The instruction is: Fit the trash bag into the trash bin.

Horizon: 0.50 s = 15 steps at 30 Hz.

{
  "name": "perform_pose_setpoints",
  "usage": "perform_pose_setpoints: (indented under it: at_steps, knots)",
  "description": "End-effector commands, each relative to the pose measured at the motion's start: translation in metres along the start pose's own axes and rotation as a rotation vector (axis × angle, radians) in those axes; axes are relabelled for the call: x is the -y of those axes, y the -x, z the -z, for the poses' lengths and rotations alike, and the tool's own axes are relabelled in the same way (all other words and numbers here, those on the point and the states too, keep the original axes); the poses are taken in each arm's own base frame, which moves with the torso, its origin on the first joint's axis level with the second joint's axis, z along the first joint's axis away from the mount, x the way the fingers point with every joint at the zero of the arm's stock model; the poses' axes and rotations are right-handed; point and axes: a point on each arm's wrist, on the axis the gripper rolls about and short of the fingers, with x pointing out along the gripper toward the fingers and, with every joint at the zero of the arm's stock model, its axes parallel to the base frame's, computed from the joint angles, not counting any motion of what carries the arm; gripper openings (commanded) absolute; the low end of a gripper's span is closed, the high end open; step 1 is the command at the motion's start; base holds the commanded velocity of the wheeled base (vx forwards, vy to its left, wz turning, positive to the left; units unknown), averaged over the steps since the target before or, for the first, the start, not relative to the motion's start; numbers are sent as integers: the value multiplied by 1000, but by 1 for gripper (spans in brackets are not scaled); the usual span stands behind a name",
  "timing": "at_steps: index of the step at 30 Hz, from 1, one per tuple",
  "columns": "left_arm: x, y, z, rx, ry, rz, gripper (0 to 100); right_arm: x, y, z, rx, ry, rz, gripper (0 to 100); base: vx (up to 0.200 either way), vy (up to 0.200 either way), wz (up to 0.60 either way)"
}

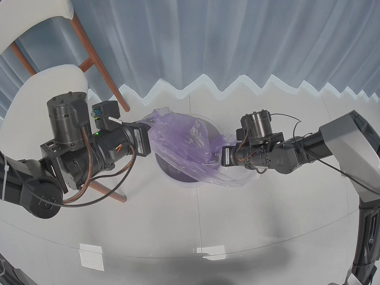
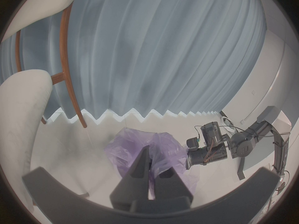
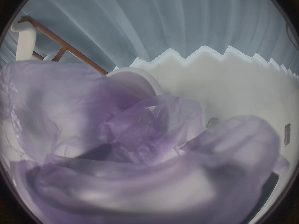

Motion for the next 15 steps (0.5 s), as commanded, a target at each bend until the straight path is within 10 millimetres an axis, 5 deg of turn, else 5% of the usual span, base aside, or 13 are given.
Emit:
perform_pose_setpoints:
  at_steps: [1, 11, 12, 15]
  knots:
    - [-3, 0, 0, 2, 2, -17, 0, -1, -14, 9, -24, 4, 3, 100, 0, 0, 0]
    - [-3, 0, 0, 1, 2, -20, 0, 3, -37, 21, -4, 5, 53, 100, 0, 0, 0]
    - [-3, 0, 0, -1, 2, -21, 0, 3, -39, 21, 4, 5, 52, 0, 0, 0, 0]
    - [-4, 1, 3, -8, 2, -22, 0, 2, -41, 19, 24, 4, 52, 0, 0, 0, 0]
